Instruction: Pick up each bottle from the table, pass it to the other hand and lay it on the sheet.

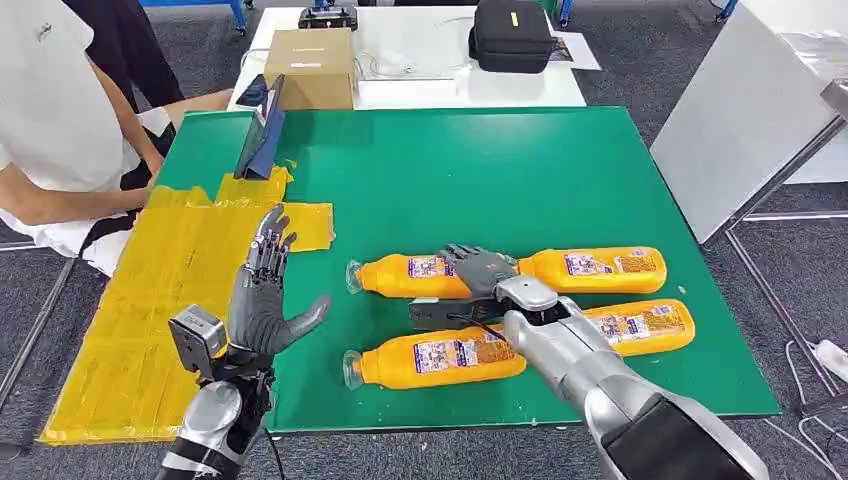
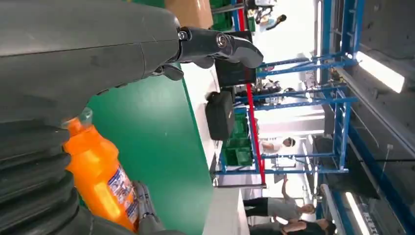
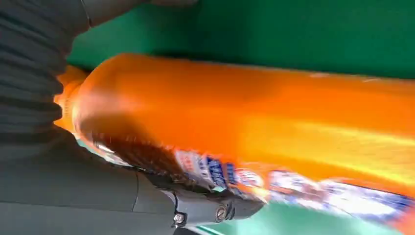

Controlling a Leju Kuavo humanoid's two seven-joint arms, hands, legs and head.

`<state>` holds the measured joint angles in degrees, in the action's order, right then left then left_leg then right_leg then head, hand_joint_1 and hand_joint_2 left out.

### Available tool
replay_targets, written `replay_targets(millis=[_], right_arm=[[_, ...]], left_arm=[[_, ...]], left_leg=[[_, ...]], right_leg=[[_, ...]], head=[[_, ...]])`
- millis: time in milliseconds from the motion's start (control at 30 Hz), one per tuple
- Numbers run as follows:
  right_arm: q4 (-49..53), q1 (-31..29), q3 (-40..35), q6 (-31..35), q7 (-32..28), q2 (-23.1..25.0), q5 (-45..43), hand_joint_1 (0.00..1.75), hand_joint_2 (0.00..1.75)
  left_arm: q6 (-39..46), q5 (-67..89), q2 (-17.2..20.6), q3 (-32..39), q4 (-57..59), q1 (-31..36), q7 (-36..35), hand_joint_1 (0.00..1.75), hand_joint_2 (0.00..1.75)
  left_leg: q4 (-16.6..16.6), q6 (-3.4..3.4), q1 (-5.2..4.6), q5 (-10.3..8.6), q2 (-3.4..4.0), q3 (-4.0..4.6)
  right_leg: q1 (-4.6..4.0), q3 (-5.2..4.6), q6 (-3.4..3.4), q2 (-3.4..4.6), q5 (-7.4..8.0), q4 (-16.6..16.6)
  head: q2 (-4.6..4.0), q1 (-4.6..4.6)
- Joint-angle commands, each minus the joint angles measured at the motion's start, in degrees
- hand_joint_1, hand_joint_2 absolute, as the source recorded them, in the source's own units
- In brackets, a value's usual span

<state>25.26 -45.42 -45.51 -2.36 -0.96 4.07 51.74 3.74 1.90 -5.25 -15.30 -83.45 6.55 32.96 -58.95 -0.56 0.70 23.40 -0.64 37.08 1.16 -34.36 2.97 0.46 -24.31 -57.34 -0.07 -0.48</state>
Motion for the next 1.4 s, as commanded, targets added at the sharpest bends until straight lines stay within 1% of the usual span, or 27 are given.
replay_targets(millis=[33,67,100,133,167,233,267,400,433,533,567,600,667,733,767,800,833,867,900,967,1000,1033,1100,1167,1267,1367,1400], right_arm=[[-6.9,-1.7,-2.5,1.3,1.1,0.6,1.0,1.27,1.75],[-6.4,-1.5,-2.4,3.2,1.4,0.6,1.5,1.38,1.75],[-6.2,-1.4,-2.4,4.4,1.6,0.6,1.7,1.57,1.75],[-5.6,-1.2,-1.8,7.2,1.7,0.8,2.1,1.71,1.75],[-4.8,-1.0,-1.0,10.7,1.8,0.8,2.2,1.71,1.75],[-4.8,-1.0,-1.0,10.7,1.8,0.8,2.2,1.71,1.75],[-4.2,-0.9,-0.4,12.4,2.0,0.9,2.3,1.75,1.75],[2.0,2.5,7.1,30.4,1.3,0.3,3.6,1.75,1.75],[3.6,3.3,9.0,33.2,0.8,0.0,3.6,1.75,1.75],[4.4,3.7,10.1,32.6,0.5,-0.2,4.2,1.75,1.75],[5.5,4.2,11.3,34.7,0.1,-0.2,4.2,1.75,1.75],[7.4,5.4,13.8,38.7,-1.0,-0.2,3.5,1.75,1.75],[10.5,6.8,17.6,42.3,-3.4,-0.1,1.6,1.75,1.75],[14.0,8.4,21.8,42.1,-5.7,-0.1,1.3,1.75,1.75],[14.1,8.4,21.9,42.0,-5.7,-0.2,1.3,1.75,1.75],[18.7,10.4,25.8,42.4,-7.9,0.2,0.4,1.75,1.75],[20.2,11.1,27.4,42.4,-8.7,0.4,0.5,1.75,1.75],[22.7,12.4,29.6,42.4,-10.5,0.9,-0.7,1.75,1.75],[23.7,13.1,30.5,41.8,-12.0,1.3,-3.2,1.75,1.75],[23.7,13.1,30.5,41.8,-12.0,1.3,-3.2,1.75,1.75],[26.8,14.7,31.6,38.4,-14.6,1.7,-8.3,1.75,1.75],[27.7,15.4,31.9,36.5,-15.7,1.8,-10.6,1.75,1.75],[30.6,17.6,31.8,29.3,-18.2,2.1,-17.5,1.75,1.75],[32.5,19.5,31.6,17.9,-21.0,2.8,-27.4,1.75,1.75],[32.8,20.0,30.9,17.7,-21.1,2.7,-27.8,1.75,1.75],[32.3,20.9,28.2,8.0,-23.1,2.7,-32.4,1.75,1.75],[32.0,21.2,26.4,6.8,-23.4,2.8,-32.0,1.75,1.75]], left_arm=[[-0.2,-0.3,-0.1,-1.0,4.1,2.5,-0.3,0.0,1.75],[-0.2,-0.3,-0.1,-0.9,3.9,2.3,-0.4,0.0,1.75],[-0.3,-0.3,-0.1,-0.8,3.7,2.2,-0.4,0.0,1.75],[-0.3,-0.3,-0.1,-0.6,3.2,1.8,-0.6,0.0,1.75],[-0.4,-0.3,0.0,-0.4,2.7,1.4,-0.7,0.0,1.75],[-0.4,-0.3,0.0,-0.4,2.7,1.4,-0.7,0.0,1.75],[-0.5,-0.2,0.0,-0.3,2.1,1.1,-0.8,0.0,1.75],[-0.5,0.3,0.0,0.0,0.0,-0.3,-1.5,0.0,1.75],[-0.5,0.4,0.0,-0.1,-0.1,-0.5,-1.5,0.0,1.75],[-0.5,0.4,0.0,-0.2,-0.1,-0.5,-1.5,0.0,1.75],[-0.5,0.4,0.0,-0.3,0.0,-0.4,-1.5,0.0,1.75],[-0.4,0.5,0.0,-0.4,0.2,-0.4,-1.6,0.0,1.75],[-0.1,0.7,0.0,-0.7,0.6,-0.3,-1.7,0.0,1.75],[0.3,0.8,0.1,-1.1,0.9,-0.1,-1.6,0.0,1.75],[0.3,0.8,0.1,-1.1,1.0,-0.1,-1.6,0.0,1.75],[0.4,0.8,0.2,-1.3,1.2,0.0,-1.5,0.0,1.75],[0.6,0.9,0.1,-1.4,1.2,0.0,-1.5,0.0,1.75],[0.7,0.9,0.2,-1.5,1.4,0.1,-1.4,0.0,1.75],[0.8,0.9,0.2,-1.5,1.5,0.1,-1.4,0.0,1.75],[0.8,0.9,0.2,-1.5,1.5,0.1,-1.4,0.0,1.75],[0.8,0.9,0.3,-1.5,1.6,0.1,-1.4,0.0,1.75],[0.8,0.9,0.4,-1.6,1.5,0.2,-1.4,0.0,1.75],[0.5,0.6,0.7,-1.7,1.5,0.2,-1.6,0.0,1.75],[0.0,0.1,1.0,-1.9,1.4,0.3,-1.6,0.0,1.75],[0.0,0.1,1.0,-2.0,1.4,0.4,-1.6,0.0,1.75],[-1.0,-0.1,1.3,-2.7,1.6,0.9,-1.6,0.0,1.75],[-1.5,-0.3,1.3,-3.0,1.6,1.1,-1.7,0.0,1.75]], left_leg=[[0.0,-0.01,0.0,0.0,-0.02,-0.07],[0.1,-0.01,0.03,0.03,-0.01,-0.2],[0.0,-0.01,0.02,0.02,-0.04,-0.13],[0.0,0.0,0.01,0.0,-0.03,-0.1],[0.1,0.0,0.03,0.03,-0.03,-0.2],[0.0,-0.01,0.01,0.02,0.01,-0.12],[0.1,-0.01,0.05,0.05,0.01,-0.22],[0.0,-0.01,0.02,0.05,0.03,-0.15],[0.1,-0.01,0.04,0.09,0.05,-0.23],[0.0,-0.01,0.01,0.03,0.01,-0.06],[0.0,-0.01,0.02,0.06,0.02,-0.1],[0.0,-0.01,0.02,0.05,0.0,-0.1],[0.0,-0.01,0.05,0.04,-0.03,-0.12],[0.0,-0.01,-0.01,0.0,-0.03,0.01],[0.0,-0.01,0.02,0.06,-0.01,-0.1],[0.0,-0.02,0.04,0.08,0.01,-0.18],[0.0,-0.01,0.03,0.04,-0.04,-0.06],[0.1,-0.02,0.08,0.12,-0.02,-0.31],[0.0,0.0,0.03,0.04,-0.07,-0.07],[0.1,0.0,0.07,0.09,-0.07,-0.22],[0.0,0.0,0.03,0.07,-0.04,-0.11],[0.0,0.0,0.0,0.05,-0.02,-0.04],[0.1,0.0,0.04,0.08,-0.05,-0.15],[0.1,0.0,0.05,0.07,-0.06,-0.14],[0.1,0.01,0.05,0.11,0.0,-0.24],[0.0,0.01,0.03,0.07,0.01,-0.04],[0.1,0.01,0.04,0.07,-0.01,-0.1]], right_leg=[[-0.01,0.1,-0.06,-0.08,-0.02,0.0],[-0.06,0.24,-0.13,-0.11,-0.04,0.1],[-0.03,0.17,-0.09,-0.11,-0.04,0.1],[-0.01,0.11,-0.07,-0.08,-0.03,0.0],[-0.05,0.23,-0.13,-0.12,-0.05,0.1],[-0.03,0.14,-0.08,-0.05,-0.02,0.1],[-0.08,0.26,-0.13,-0.08,-0.05,0.1],[-0.04,0.18,-0.1,-0.06,-0.05,0.1],[-0.08,0.27,-0.14,-0.06,-0.07,0.1],[-0.03,0.09,-0.07,-0.06,-0.03,0.0],[-0.05,0.13,-0.1,-0.06,-0.05,0.0],[-0.04,0.13,-0.09,-0.08,-0.05,0.0],[-0.07,0.18,-0.11,-0.12,-0.04,0.1],[0.0,0.01,-0.06,-0.08,-0.02,0.0],[-0.05,0.14,-0.12,-0.11,-0.06,0.0],[-0.07,0.22,-0.16,-0.1,-0.08,0.1],[-0.05,0.11,-0.11,-0.13,-0.06,0.0],[-0.13,0.4,-0.22,-0.18,-0.11,0.1],[-0.06,0.13,-0.11,-0.15,-0.06,0.1],[-0.11,0.3,-0.18,-0.2,-0.11,0.1],[-0.06,0.16,-0.13,-0.13,-0.08,0.0],[-0.03,0.09,-0.1,-0.09,-0.06,0.0],[-0.08,0.23,-0.15,-0.15,-0.09,0.1],[-0.08,0.21,-0.13,-0.15,-0.08,0.1],[-0.1,0.3,-0.17,-0.11,-0.1,0.1],[-0.06,0.05,-0.12,-0.09,-0.06,0.0],[-0.08,0.13,-0.15,-0.13,-0.07,0.1]], head=[[0.0,0.0],[0.0,0.0],[0.0,0.0],[0.0,0.0],[0.0,0.0],[0.0,0.0],[0.0,0.0],[0.0,0.0],[0.0,0.0],[0.0,0.0],[0.0,0.0],[0.0,0.0],[0.0,0.0],[0.0,0.0],[0.0,-0.02],[0.0,-0.02],[0.0,0.0],[0.0,0.0],[0.0,-0.02],[0.0,0.0],[0.0,0.0],[0.0,-0.02],[0.0,-0.02],[0.0,0.0],[0.0,0.0],[0.0,-0.02],[0.0,0.0]])
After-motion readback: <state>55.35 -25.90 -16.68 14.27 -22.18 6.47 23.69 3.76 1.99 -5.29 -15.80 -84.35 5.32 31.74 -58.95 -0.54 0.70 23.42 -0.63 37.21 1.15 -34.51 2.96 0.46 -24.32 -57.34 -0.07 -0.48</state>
